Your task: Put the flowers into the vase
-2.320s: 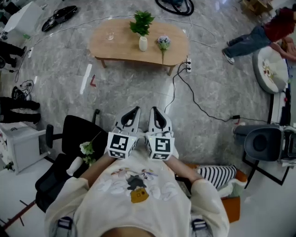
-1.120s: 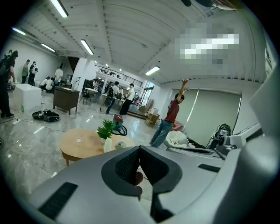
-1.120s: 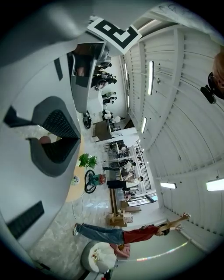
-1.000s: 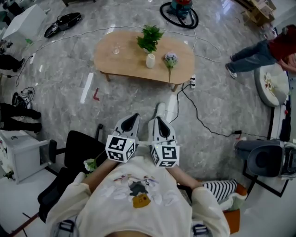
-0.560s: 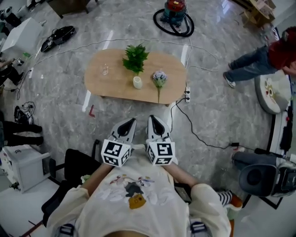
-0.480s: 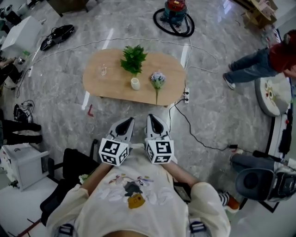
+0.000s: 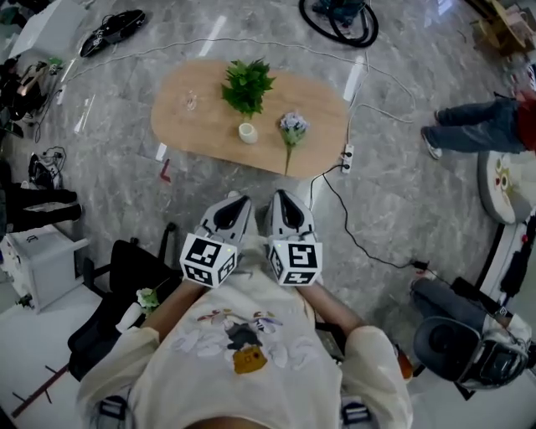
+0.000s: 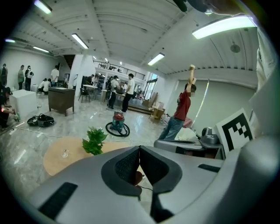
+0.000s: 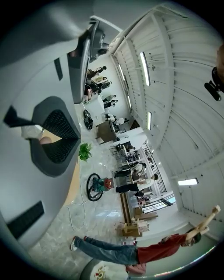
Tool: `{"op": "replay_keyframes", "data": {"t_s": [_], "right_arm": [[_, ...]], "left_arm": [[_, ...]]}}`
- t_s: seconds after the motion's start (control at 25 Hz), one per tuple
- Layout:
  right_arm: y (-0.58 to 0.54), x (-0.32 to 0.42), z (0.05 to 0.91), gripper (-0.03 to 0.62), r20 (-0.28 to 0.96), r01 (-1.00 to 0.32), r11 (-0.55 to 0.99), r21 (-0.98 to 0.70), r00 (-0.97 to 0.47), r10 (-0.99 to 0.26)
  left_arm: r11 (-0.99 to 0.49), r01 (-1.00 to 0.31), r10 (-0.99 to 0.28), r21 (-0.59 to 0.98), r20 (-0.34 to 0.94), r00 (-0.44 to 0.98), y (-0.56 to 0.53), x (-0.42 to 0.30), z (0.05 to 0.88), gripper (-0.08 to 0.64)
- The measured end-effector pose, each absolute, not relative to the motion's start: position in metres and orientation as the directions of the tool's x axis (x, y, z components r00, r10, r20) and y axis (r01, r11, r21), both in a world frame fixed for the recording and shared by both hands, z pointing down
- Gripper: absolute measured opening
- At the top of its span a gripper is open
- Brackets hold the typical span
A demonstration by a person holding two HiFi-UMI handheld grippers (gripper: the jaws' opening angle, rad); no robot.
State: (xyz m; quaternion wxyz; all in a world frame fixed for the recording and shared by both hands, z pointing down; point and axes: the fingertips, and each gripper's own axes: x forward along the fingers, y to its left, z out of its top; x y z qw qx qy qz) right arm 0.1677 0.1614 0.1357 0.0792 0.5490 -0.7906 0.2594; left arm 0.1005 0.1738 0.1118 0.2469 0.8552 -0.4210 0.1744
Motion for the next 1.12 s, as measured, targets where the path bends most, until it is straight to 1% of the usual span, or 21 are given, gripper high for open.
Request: {"op": "replay_keyframes", "data": {"t_s": [0.08, 0.2, 0.44, 0.68, 0.88, 1.0, 1.12], "right_arm": [[0.157, 0.164, 0.143, 0.005, 0.433, -0.903, 0.284, -0.323, -0.407, -0.804], [0.152, 0.153, 0.162, 0.005, 0.485, -0.877, 0.345, -0.335, -0.475, -0.734], [0.134, 0.161, 0.189, 0.005, 0.547, -0.896, 0.347, -0.276, -0.443, -0.71], [0.11, 0.165, 0.231, 0.005, 0.612, -0.904, 0.312, -0.292, -0.427, -0.666], [0.094, 0.175, 0.258, 0.005, 0.642, -0.939, 0.204, -0.276, -0.338, -0.688], [0.083, 0.174, 0.268, 0.005, 0.641, -0.942, 0.178, -0.286, -0.326, -0.695], [0.071, 0.173, 0.281, 0.005, 0.632, -0.944, 0.166, -0.284, -0.315, -0.708]], "left_arm": [[-0.535, -0.799, -0.625, 0.274, 0.509, 0.592, 0.169, 0.104, 0.114, 0.009], [-0.542, -0.791, -0.61, 0.285, 0.514, 0.603, 0.158, 0.104, 0.124, 0.009], [-0.569, -0.757, -0.562, 0.319, 0.521, 0.642, 0.152, 0.11, 0.142, 0.009], [-0.571, -0.752, -0.528, 0.33, 0.554, 0.644, 0.133, 0.103, 0.172, 0.009], [-0.554, -0.747, -0.474, 0.367, 0.599, 0.645, 0.126, 0.096, 0.204, 0.009], [-0.536, -0.748, -0.451, 0.392, 0.616, 0.646, 0.118, 0.097, 0.226, 0.009], [-0.539, -0.738, -0.448, 0.406, 0.604, 0.659, 0.104, 0.1, 0.246, 0.009]]}}
